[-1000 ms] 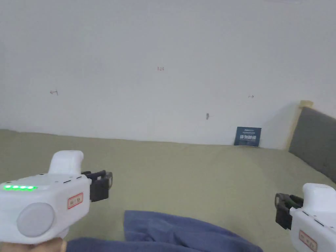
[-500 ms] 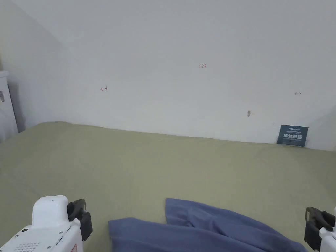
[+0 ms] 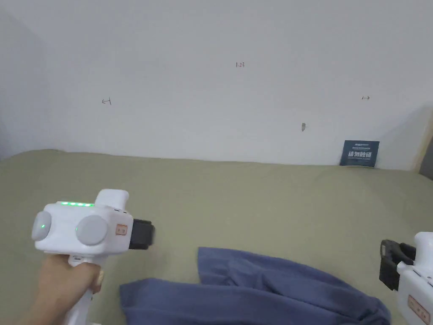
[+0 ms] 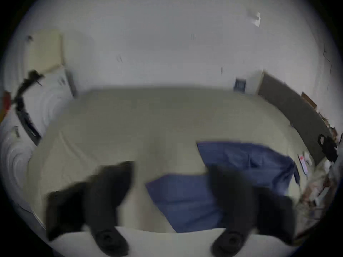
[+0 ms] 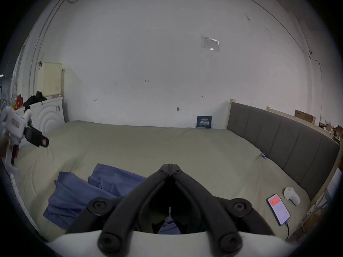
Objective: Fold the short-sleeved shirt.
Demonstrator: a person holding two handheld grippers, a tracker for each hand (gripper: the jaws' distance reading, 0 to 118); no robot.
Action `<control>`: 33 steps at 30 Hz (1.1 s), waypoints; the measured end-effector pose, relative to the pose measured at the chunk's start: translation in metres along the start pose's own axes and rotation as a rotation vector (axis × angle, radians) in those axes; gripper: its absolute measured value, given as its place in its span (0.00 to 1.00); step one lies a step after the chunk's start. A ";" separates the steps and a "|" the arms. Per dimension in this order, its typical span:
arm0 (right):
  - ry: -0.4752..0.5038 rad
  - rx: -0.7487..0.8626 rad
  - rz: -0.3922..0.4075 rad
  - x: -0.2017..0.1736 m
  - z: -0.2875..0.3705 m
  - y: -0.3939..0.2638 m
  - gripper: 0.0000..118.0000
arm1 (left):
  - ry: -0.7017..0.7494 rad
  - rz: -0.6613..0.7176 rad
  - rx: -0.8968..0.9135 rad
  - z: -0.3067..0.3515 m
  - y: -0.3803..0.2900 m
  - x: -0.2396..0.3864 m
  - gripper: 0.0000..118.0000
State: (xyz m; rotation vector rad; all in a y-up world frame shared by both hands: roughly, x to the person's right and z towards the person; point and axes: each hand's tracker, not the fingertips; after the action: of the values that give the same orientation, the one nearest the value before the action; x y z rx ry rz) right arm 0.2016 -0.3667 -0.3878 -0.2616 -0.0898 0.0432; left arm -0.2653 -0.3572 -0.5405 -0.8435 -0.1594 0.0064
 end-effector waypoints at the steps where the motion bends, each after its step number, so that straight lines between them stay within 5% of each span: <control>1: -0.004 -0.009 0.006 0.001 -0.004 -0.001 0.00 | -0.047 0.008 -0.116 -0.015 0.002 -0.001 1.00; 3: -0.007 -0.032 0.019 0.001 -0.010 -0.005 0.00 | -0.167 0.089 -0.258 -0.055 -0.003 -0.008 1.00; 9: -0.019 -0.105 0.031 0.015 -0.025 -0.019 0.00 | -0.042 0.130 -0.403 -0.151 -0.043 -0.015 0.89; 12: -0.067 -0.183 0.107 0.022 -0.033 -0.025 0.00 | -0.013 0.092 -0.375 -0.162 -0.060 -0.012 0.82; 13: -0.067 -0.201 0.109 0.025 -0.035 -0.026 0.00 | -0.020 0.074 -0.326 -0.156 -0.060 -0.010 0.74; 15: -0.045 -0.219 0.069 0.033 -0.041 -0.031 0.00 | 0.049 0.040 -0.312 -0.150 -0.057 -0.010 0.18; 16: -0.032 -0.232 0.028 0.036 -0.043 -0.033 0.00 | 0.025 0.025 -0.274 -0.146 -0.055 -0.012 0.01; 17: -0.015 -0.257 -0.008 0.040 -0.047 -0.035 0.02 | -0.083 0.064 -0.249 -0.128 -0.058 -0.007 0.01; 18: 0.024 -0.313 -0.056 0.045 -0.050 -0.038 0.09 | -0.138 0.132 -0.263 -0.121 -0.059 -0.006 0.01; 19: 0.051 -0.359 -0.100 0.048 -0.054 -0.040 0.28 | -0.107 0.153 -0.287 -0.121 -0.060 -0.004 0.01; 20: 0.078 -0.410 -0.158 0.053 -0.059 -0.044 0.69 | -0.091 0.130 -0.281 -0.120 -0.061 -0.002 0.01; 21: 0.092 -0.468 -0.194 0.056 -0.064 -0.049 0.98 | -0.091 0.116 -0.275 -0.122 -0.061 -0.006 0.01; 24: 0.075 -0.511 -0.162 0.056 -0.080 -0.063 0.95 | -0.095 0.129 -0.269 -0.119 -0.064 -0.003 0.01; 26: 0.033 -0.592 -0.030 0.049 -0.089 -0.076 0.96 | -0.097 0.150 -0.256 -0.116 -0.065 -0.005 0.01; 28: 0.038 -0.643 -0.038 0.046 -0.097 -0.084 0.94 | -0.099 0.161 -0.258 -0.113 -0.065 -0.003 0.01; 31: 0.070 -0.659 -0.111 0.049 -0.101 -0.081 0.32 | -0.103 0.161 -0.251 -0.109 -0.066 -0.005 0.01; 32: 0.076 -0.660 -0.125 0.051 -0.100 -0.078 0.32 | -0.101 0.163 -0.244 -0.105 -0.066 -0.005 0.01; 33: 0.092 -0.674 -0.153 0.050 -0.102 -0.079 0.02 | -0.103 0.170 -0.235 -0.104 -0.065 -0.009 0.01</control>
State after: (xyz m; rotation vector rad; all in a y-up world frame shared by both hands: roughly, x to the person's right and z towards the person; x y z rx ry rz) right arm 0.2633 -0.4663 -0.4611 -0.9279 -0.0295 -0.1548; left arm -0.2630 -0.4787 -0.5616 -1.0898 -0.1876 0.1940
